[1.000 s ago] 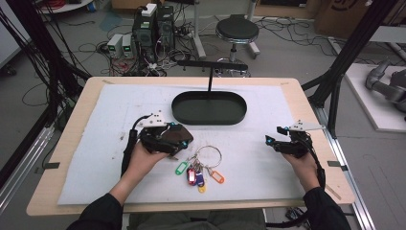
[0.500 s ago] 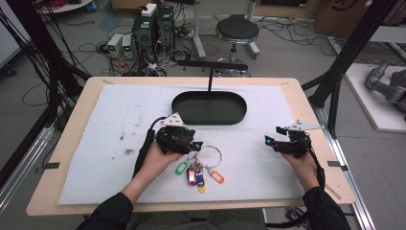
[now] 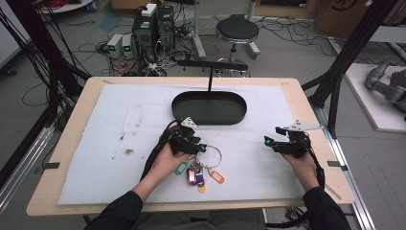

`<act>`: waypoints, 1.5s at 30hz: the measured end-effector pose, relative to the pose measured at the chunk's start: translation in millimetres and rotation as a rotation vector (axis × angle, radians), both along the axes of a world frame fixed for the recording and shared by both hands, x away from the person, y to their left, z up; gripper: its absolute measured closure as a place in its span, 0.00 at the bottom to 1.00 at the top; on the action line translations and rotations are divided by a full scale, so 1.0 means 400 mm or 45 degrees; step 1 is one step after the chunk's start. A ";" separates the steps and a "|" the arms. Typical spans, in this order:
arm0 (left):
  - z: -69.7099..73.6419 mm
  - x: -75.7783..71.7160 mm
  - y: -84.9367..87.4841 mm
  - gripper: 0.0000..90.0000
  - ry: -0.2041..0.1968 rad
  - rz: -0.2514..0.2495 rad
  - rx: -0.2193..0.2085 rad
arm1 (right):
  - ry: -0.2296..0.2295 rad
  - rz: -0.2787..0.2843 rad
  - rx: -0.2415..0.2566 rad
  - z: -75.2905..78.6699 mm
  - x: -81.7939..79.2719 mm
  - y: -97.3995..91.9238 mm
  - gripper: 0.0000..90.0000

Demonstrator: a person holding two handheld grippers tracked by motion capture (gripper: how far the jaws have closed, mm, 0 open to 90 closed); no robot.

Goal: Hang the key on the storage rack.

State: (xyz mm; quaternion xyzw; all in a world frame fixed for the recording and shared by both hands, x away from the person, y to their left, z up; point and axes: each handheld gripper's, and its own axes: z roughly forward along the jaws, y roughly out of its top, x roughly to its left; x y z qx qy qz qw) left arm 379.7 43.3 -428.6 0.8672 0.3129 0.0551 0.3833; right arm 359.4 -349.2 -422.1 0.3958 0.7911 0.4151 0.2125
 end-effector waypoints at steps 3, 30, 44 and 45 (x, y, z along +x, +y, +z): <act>-0.008 0.004 -0.002 0.72 0.015 0.009 0.044 | -0.001 0.000 0.003 0.000 0.000 0.000 0.37; 0.022 -0.026 0.015 0.96 -0.122 -0.039 -0.137 | -0.014 0.006 -0.008 0.000 -0.001 0.000 0.37; 0.094 -0.061 0.066 1.00 -0.243 -0.138 -0.307 | -0.012 0.007 -0.007 0.000 0.001 0.000 0.37; 0.092 -0.060 0.067 1.00 -0.242 -0.132 -0.278 | -0.012 0.006 -0.008 0.000 0.001 0.000 0.37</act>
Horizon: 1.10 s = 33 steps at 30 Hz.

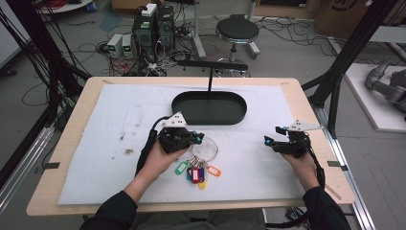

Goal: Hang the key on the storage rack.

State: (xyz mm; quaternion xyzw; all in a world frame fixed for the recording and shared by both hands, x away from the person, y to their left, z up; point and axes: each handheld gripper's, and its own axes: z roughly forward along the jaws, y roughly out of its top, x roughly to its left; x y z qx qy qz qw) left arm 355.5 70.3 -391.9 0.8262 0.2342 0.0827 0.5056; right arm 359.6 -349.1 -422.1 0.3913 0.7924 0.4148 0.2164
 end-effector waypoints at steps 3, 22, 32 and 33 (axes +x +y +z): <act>-0.012 0.008 0.004 0.99 0.041 0.041 0.011 | -0.006 0.003 -0.002 0.000 0.000 0.002 0.37; -0.093 0.074 -0.070 0.76 0.138 0.247 0.306 | -0.012 0.010 -0.004 -0.002 0.004 0.004 0.38; -0.092 0.094 -0.118 0.82 0.110 0.254 0.547 | -0.013 0.017 0.002 -0.002 0.004 0.003 0.38; -0.091 0.092 -0.119 0.83 0.117 0.251 0.559 | -0.004 0.021 0.007 -0.002 0.004 0.003 0.38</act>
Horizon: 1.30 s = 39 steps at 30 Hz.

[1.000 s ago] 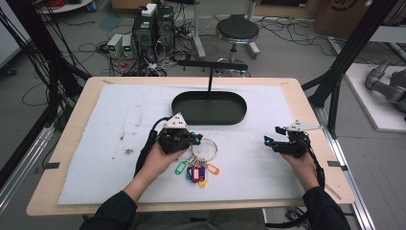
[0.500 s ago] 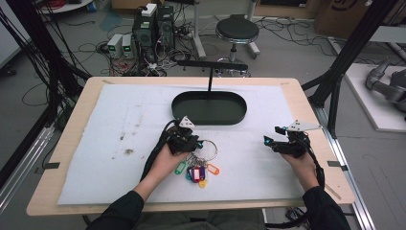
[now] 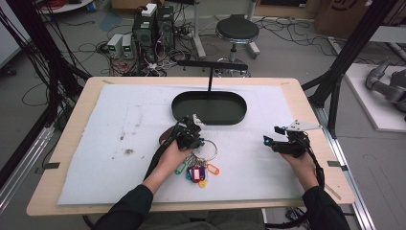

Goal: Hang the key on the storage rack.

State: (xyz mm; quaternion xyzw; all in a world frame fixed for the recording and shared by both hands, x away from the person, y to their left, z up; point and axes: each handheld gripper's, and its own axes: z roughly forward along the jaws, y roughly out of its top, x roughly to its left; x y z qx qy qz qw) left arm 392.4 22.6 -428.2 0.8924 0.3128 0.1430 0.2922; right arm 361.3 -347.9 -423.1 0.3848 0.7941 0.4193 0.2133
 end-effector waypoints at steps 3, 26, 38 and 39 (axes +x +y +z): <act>-0.001 -0.003 -0.001 0.92 0.018 -0.012 -0.011 | 0.004 -0.002 -0.003 -0.001 0.001 0.000 0.38; 0.036 -0.030 0.045 0.96 0.143 -0.123 -0.491 | -0.016 -0.002 0.005 0.003 -0.002 -0.002 0.38; 0.075 -0.095 0.052 0.95 0.104 -0.300 -0.590 | -0.017 0.008 0.000 0.002 -0.001 0.001 0.38; 0.076 -0.101 0.051 0.95 0.100 -0.312 -0.590 | -0.017 0.007 -0.002 0.002 -0.001 0.001 0.38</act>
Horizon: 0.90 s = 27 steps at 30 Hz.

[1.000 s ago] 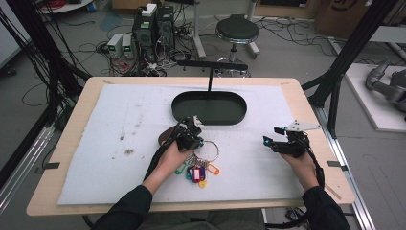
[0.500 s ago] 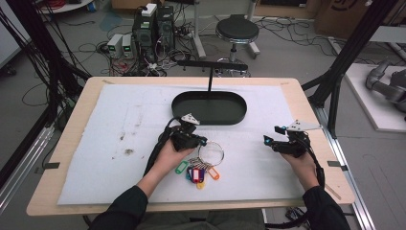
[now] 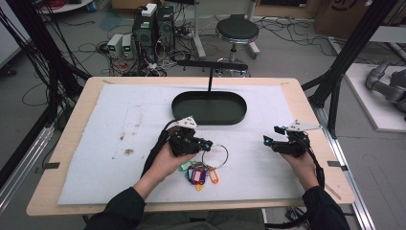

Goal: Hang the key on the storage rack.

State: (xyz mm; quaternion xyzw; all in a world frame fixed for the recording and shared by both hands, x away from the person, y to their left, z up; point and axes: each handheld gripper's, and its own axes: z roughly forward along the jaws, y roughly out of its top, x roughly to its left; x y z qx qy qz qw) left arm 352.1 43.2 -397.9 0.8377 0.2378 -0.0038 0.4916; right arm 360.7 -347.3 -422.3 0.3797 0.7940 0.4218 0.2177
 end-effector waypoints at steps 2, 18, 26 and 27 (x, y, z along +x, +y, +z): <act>0.002 -0.010 0.001 0.95 -0.010 -0.027 0.008 | 0.002 0.000 0.001 0.000 0.000 0.001 0.38; -0.017 -0.041 0.006 0.95 -0.066 -0.097 0.102 | -0.001 -0.003 0.002 -0.001 0.002 0.000 0.38; 0.004 -0.053 0.011 0.96 -0.145 -0.128 0.018 | 0.003 -0.009 0.008 -0.001 0.002 -0.002 0.38; 0.010 -0.054 0.015 0.96 -0.155 -0.128 0.011 | 0.003 -0.009 0.008 -0.001 0.002 -0.002 0.38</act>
